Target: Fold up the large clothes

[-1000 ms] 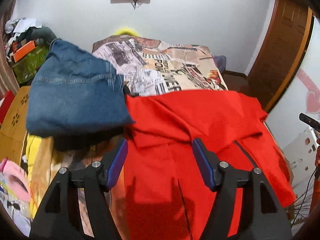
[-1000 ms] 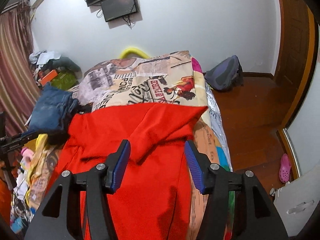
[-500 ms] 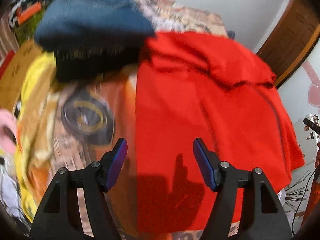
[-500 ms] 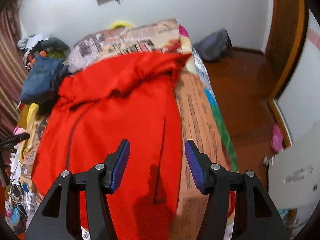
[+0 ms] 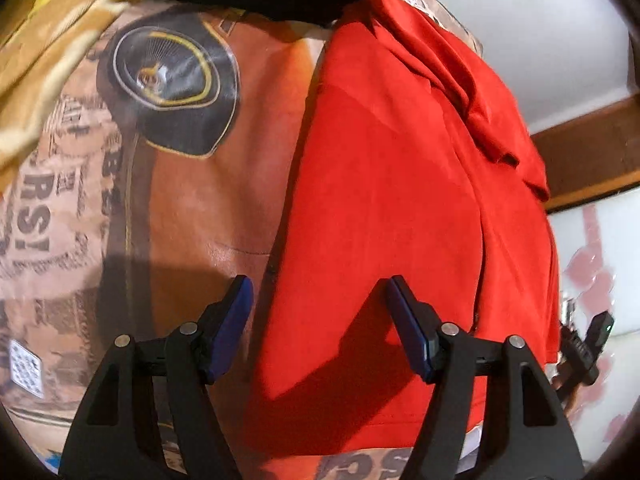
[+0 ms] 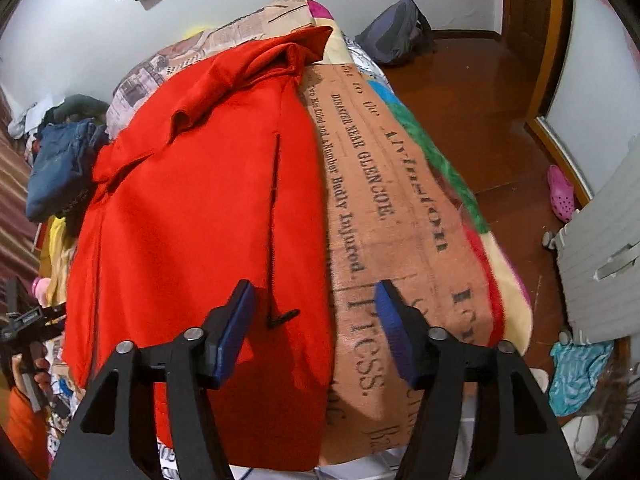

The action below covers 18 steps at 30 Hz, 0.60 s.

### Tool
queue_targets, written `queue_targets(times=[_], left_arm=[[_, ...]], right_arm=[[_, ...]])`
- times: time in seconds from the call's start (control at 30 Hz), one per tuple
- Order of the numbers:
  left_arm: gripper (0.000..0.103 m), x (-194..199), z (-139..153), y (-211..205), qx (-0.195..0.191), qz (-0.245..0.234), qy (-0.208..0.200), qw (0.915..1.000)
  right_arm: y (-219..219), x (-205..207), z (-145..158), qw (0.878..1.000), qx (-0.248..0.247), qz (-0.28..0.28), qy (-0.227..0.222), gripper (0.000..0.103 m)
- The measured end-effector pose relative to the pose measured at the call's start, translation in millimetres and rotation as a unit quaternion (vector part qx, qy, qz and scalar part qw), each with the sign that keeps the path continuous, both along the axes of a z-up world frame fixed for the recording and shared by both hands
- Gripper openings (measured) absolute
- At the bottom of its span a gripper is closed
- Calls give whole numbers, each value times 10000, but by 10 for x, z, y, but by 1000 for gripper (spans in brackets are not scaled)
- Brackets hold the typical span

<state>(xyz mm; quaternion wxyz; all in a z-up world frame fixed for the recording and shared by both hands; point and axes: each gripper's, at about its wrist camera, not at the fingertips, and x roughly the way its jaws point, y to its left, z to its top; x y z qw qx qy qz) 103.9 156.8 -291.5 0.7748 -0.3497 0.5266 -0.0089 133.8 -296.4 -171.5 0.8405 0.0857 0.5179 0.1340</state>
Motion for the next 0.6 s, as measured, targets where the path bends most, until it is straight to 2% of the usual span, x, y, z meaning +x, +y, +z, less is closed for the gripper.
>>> queue_targets(times=[0.23, 0.3, 0.33, 0.37, 0.4, 0.43, 0.47, 0.5, 0.6], left_arm=[[68, -21, 135, -194, -89, -448, -255, 9986], [67, 4, 188, -266, -53, -603, -358, 9975], [60, 7, 222, -299, -52, -661, -424, 9969], [53, 14, 272, -335, -46, -738, -520, 9959], [37, 27, 304, -354, -38, -794, -573, 9952], [18, 43, 348, -379, -36, -862, -630, 9943], [11, 59, 395, -399, -55, -905, -682, 9935], [5, 87, 432, -406, -50, -894, -732, 9933], [4, 130, 614, -397, -49, -875, -1000, 9911]], right_arm=[[275, -61, -15, 9985, 66, 527, -152, 66], [369, -73, -41, 9980, -87, 575, -242, 59], [398, -75, -39, 9977, -138, 594, -287, 54], [423, -73, -30, 9975, -146, 610, -318, 42], [427, -67, -19, 9976, -108, 599, -315, 26], [417, -49, -14, 9979, -52, 575, -289, 18], [394, -31, -6, 9982, 54, 531, -263, 14], [367, -14, 4, 9983, 198, 497, -240, 13], [341, 7, 81, 9977, 413, 461, -288, 12]])
